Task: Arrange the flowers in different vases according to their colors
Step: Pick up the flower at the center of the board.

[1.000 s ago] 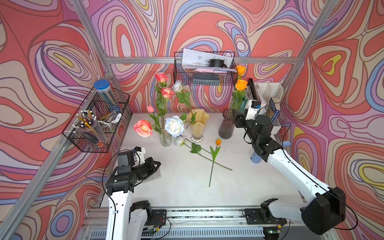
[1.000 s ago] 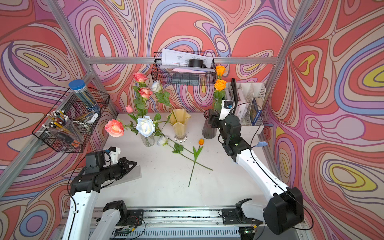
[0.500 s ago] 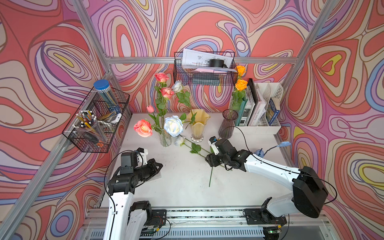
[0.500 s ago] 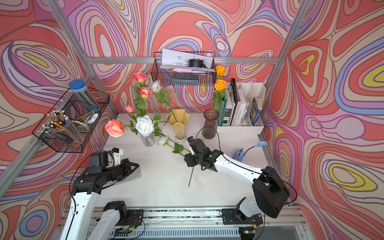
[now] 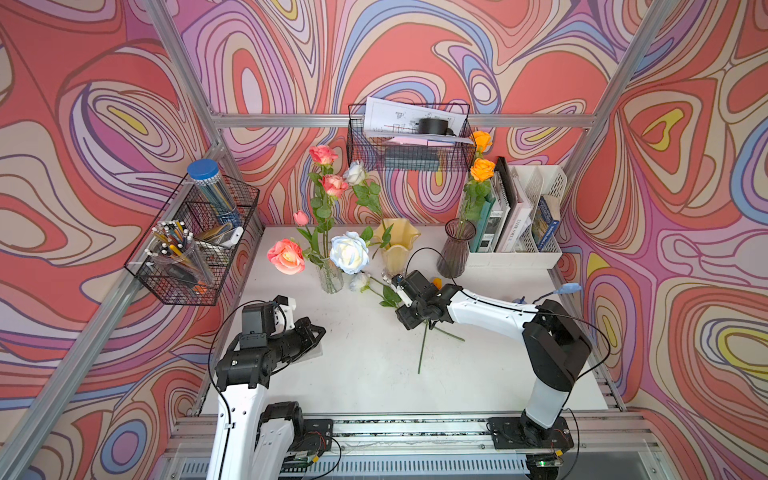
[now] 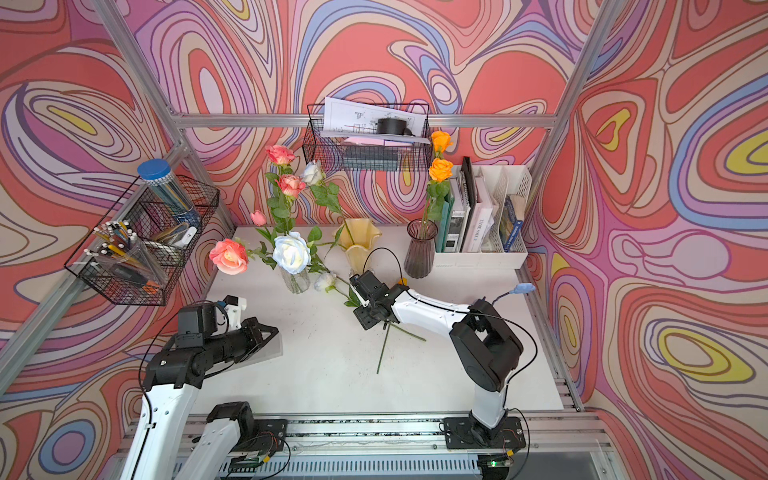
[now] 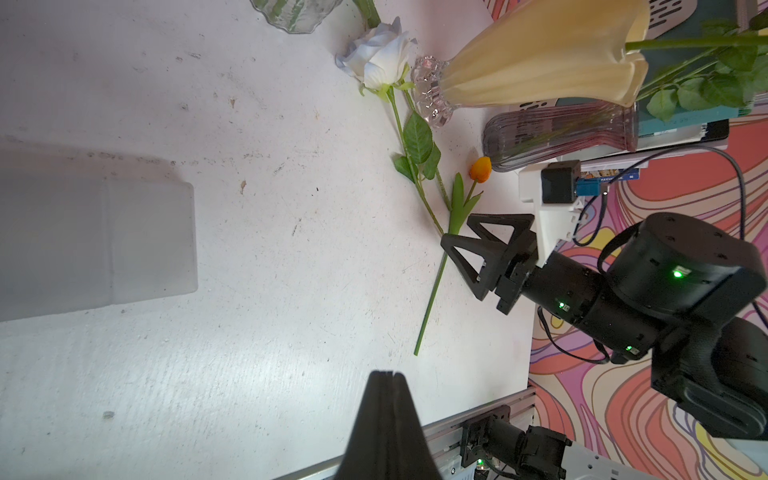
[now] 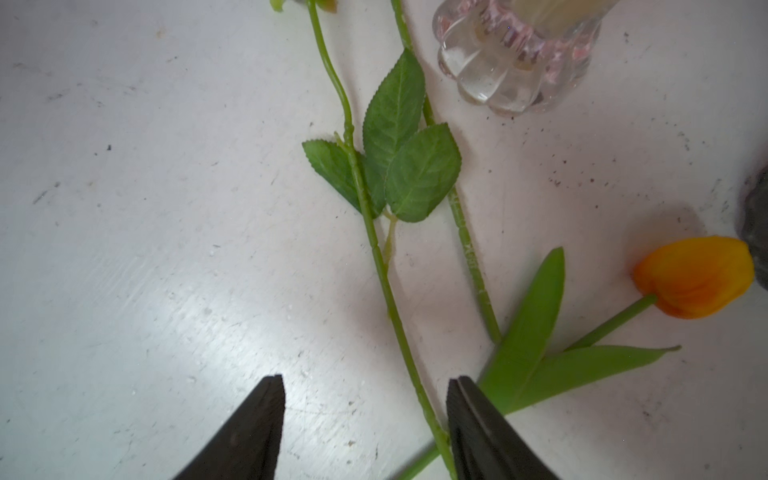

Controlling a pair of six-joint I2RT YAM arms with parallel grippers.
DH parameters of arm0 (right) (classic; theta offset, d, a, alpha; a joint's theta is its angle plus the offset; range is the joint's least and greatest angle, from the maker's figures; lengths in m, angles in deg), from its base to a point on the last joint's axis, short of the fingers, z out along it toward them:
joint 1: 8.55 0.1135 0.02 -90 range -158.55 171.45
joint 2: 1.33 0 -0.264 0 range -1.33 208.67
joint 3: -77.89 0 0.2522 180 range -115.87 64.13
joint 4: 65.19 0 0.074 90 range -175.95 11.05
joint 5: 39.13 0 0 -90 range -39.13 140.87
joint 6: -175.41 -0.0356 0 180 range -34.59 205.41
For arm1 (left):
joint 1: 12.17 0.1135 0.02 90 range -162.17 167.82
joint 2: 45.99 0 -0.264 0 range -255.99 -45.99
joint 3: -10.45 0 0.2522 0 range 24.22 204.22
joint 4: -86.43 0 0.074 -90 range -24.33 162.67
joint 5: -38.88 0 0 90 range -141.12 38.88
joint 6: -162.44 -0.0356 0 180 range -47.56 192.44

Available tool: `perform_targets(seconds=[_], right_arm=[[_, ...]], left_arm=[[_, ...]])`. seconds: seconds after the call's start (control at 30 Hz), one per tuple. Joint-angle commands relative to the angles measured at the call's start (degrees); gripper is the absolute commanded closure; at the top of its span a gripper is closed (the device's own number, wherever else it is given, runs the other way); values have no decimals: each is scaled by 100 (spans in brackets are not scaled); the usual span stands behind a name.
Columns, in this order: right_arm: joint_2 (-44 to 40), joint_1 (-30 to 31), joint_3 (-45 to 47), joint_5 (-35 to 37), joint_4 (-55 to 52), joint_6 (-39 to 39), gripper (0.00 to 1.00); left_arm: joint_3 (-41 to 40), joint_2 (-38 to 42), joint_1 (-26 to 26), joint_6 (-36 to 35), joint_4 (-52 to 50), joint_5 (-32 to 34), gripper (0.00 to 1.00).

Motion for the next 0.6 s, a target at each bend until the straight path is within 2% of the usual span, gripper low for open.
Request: perform_targets(seconds=[0.0,0.4,0.57], right_arm=[[331,13,-281,240,-178,321,39],[1177,12,-729,78,-201,417,61],[1345,11,-736,149,-224,378,70]], left_arm=[[-81,-42,-38,6,120,-24,100],[-116,-114,-57,4,134,-122,100],[-205,-160,-365,125,219,5,100]])
